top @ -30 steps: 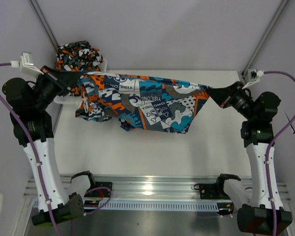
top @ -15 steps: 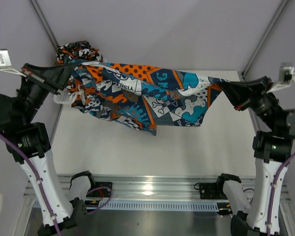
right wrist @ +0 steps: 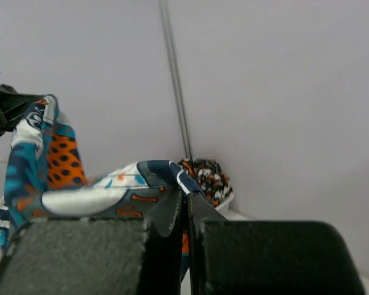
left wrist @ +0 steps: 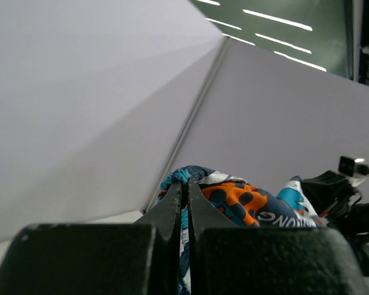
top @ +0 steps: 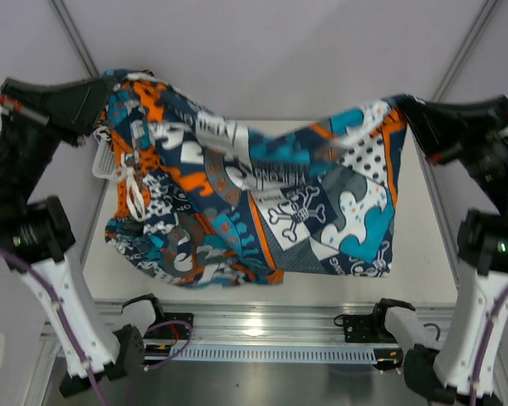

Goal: Fold and stack the shorts

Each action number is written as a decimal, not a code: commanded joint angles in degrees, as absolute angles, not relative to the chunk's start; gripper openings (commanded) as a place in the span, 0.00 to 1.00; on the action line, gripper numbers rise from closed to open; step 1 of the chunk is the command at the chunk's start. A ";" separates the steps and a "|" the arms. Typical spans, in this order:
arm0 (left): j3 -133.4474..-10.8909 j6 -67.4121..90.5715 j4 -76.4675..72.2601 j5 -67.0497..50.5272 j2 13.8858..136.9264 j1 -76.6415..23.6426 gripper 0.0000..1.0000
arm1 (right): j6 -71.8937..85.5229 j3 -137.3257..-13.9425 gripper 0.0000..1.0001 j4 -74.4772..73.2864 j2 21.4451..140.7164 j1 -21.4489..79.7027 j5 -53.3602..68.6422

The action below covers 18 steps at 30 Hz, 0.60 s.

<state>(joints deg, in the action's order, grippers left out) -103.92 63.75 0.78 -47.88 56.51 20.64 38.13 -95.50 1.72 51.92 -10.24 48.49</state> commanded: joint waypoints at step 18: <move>-102.48 60.65 8.96 -44.82 44.57 21.27 0.00 | 39.99 -100.64 0.00 -7.82 45.80 -10.81 48.69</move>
